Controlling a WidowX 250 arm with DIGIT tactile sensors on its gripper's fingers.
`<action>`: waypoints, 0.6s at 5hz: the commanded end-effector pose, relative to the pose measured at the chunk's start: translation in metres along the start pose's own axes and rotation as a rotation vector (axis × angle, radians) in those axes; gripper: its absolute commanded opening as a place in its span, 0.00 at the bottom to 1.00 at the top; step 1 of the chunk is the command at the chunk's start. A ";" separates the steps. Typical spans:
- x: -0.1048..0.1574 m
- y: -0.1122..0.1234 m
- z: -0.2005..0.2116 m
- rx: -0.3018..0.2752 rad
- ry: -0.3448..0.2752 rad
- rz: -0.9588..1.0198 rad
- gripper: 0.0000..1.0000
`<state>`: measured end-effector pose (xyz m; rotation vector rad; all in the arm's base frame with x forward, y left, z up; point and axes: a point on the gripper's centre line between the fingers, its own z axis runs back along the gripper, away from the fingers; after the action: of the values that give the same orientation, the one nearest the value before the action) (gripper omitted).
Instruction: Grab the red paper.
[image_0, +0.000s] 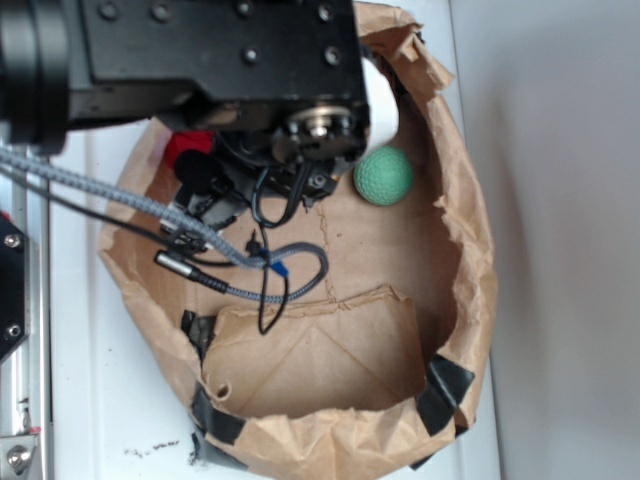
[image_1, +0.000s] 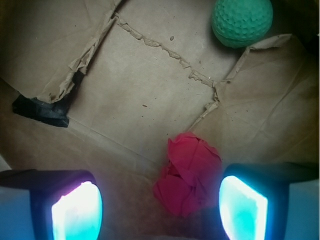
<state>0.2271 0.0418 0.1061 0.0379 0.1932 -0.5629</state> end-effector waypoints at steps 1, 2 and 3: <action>-0.004 0.006 -0.030 0.057 0.017 0.049 1.00; -0.006 0.015 -0.054 0.053 0.003 0.062 1.00; -0.010 0.021 -0.069 0.038 0.023 0.053 1.00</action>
<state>0.2223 0.0701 0.0367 0.0794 0.2186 -0.5313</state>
